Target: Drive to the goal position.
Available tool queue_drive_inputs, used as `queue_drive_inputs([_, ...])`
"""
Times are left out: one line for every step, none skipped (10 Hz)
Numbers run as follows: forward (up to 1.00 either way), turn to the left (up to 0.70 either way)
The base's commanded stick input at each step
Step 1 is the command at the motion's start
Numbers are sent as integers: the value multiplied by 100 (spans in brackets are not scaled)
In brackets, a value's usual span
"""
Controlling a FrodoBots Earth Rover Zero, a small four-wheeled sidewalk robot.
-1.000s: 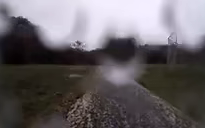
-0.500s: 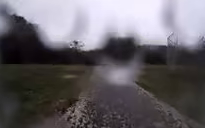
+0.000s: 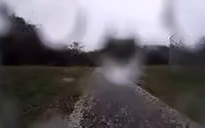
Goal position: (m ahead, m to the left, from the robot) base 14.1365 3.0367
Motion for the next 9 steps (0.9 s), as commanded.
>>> queue_drive_inputs([70, 0])
queue_drive_inputs([70, -4])
queue_drive_inputs([70, -15])
queue_drive_inputs([70, -28])
queue_drive_inputs([70, -28])
queue_drive_inputs([70, -28])
queue_drive_inputs([70, 0])
queue_drive_inputs([70, 0])
queue_drive_inputs([70, 0])
